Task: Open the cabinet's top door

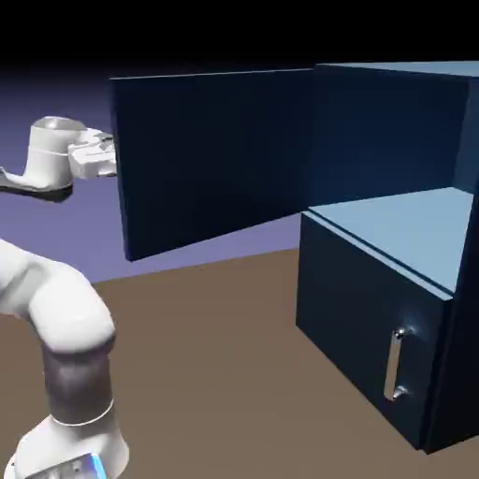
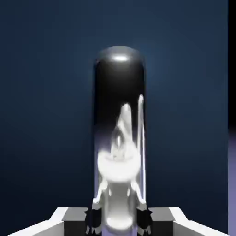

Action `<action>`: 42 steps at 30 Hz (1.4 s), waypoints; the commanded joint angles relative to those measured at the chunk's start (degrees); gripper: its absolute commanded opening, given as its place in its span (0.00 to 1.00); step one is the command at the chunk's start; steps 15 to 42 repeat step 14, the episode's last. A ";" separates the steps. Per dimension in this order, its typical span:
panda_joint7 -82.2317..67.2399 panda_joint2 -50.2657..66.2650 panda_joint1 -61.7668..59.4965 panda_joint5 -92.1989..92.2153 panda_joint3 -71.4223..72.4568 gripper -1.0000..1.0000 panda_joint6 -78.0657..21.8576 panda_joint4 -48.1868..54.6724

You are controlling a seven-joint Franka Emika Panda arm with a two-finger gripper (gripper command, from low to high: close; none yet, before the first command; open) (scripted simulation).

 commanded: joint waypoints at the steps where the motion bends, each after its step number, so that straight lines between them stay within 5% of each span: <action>1: 0.27 0.69 -2.09 0.60 1.79 0.00 -1.22 1.74; 14: -1.39 0.47 -29.06 6.53 22.02 0.00 -12.43 22.30; 42: -1.39 0.47 -29.06 6.53 22.02 0.00 -12.43 22.30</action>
